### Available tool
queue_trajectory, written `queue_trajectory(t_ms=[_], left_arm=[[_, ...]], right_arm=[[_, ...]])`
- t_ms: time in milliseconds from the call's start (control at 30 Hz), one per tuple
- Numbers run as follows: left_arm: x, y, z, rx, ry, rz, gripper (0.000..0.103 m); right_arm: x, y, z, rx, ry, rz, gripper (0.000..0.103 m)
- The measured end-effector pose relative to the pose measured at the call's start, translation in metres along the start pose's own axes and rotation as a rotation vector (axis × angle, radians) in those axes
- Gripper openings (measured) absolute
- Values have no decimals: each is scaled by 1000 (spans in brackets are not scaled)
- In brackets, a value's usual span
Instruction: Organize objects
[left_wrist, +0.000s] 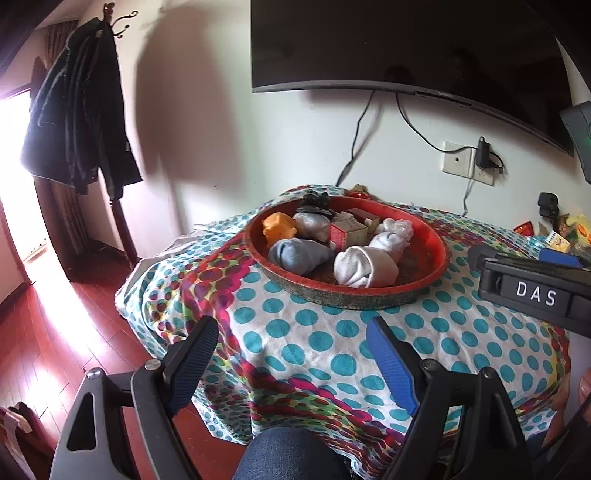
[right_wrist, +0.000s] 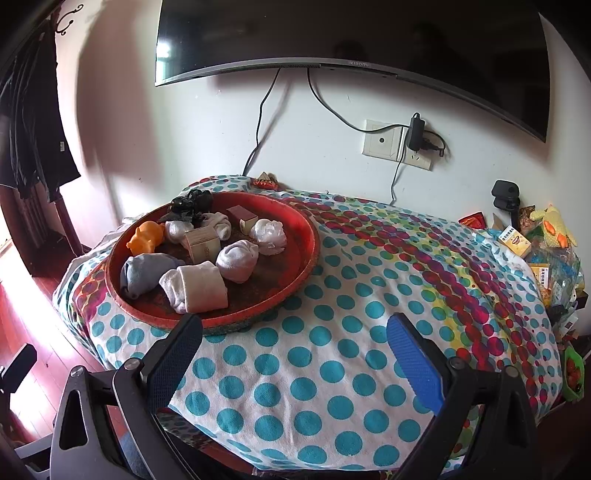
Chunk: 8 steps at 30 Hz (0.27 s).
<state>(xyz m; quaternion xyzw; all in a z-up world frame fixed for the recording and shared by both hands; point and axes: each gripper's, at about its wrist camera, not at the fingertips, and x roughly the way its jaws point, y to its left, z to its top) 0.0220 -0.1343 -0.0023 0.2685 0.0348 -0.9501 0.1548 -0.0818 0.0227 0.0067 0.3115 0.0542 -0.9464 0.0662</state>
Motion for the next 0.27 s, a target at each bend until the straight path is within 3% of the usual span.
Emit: queue_trajectory(t_ms=[267], left_arm=[[-6, -5, -1, 17, -47, 6, 85]], right_arm=[[-1, 1, -2, -4, 0, 8, 99]])
